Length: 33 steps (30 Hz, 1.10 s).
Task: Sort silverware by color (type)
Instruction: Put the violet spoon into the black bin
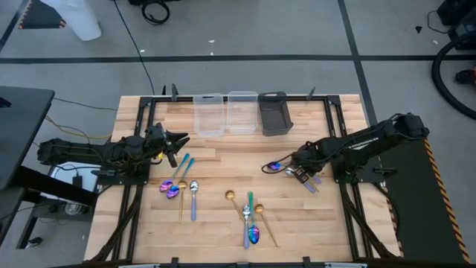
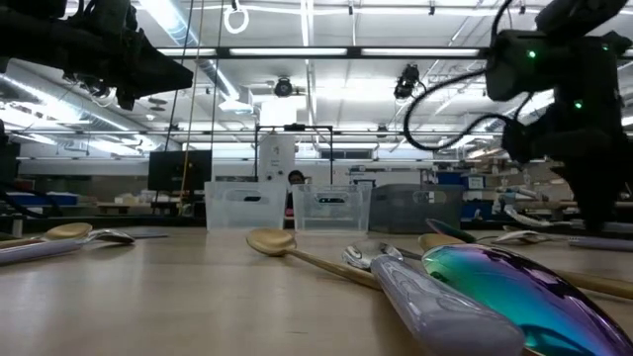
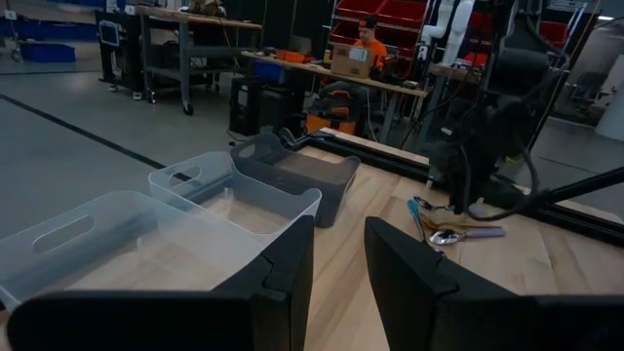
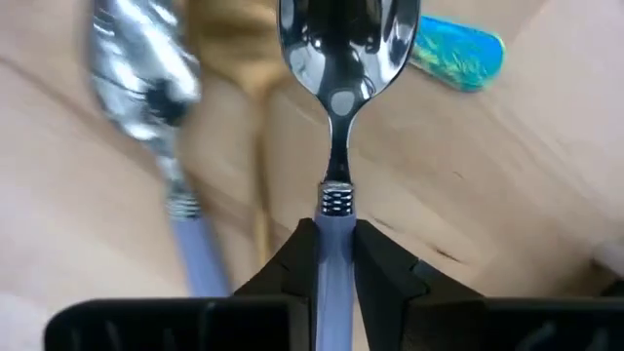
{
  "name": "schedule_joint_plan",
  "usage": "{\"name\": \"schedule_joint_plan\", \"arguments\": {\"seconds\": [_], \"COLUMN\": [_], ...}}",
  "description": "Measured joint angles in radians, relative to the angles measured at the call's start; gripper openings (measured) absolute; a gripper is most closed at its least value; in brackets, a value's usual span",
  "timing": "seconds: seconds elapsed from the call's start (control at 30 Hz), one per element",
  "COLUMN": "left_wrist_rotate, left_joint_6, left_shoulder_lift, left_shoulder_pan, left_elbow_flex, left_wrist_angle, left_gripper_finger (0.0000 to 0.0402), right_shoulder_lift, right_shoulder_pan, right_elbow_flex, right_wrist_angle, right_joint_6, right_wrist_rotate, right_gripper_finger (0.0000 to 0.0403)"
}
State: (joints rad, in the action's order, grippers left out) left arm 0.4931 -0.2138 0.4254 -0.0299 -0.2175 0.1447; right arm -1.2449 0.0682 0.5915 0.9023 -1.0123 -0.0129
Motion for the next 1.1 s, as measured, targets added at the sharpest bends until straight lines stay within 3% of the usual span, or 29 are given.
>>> {"name": "schedule_joint_plan", "arguments": {"seconds": [0.7, 1.1], "left_wrist_rotate": [0.0, 0.0], "left_joint_6": [-0.01, -0.01], "left_shoulder_lift": [0.0, 0.0], "left_shoulder_pan": [0.0, 0.0], "left_elbow_flex": [0.0, 0.0], "left_wrist_angle": [0.006, 0.016], "left_gripper_finger": [0.0102, 0.0102], "right_shoulder_lift": [-0.005, -0.219], "right_shoulder_pan": [-0.137, -0.288], "right_elbow_flex": [0.364, 0.675], "right_wrist_angle": [0.191, 0.239], "right_joint_6": [0.137, 0.388], "right_wrist_rotate": [-0.027, -0.099], "right_gripper_finger": [0.0058, 0.0058]}}
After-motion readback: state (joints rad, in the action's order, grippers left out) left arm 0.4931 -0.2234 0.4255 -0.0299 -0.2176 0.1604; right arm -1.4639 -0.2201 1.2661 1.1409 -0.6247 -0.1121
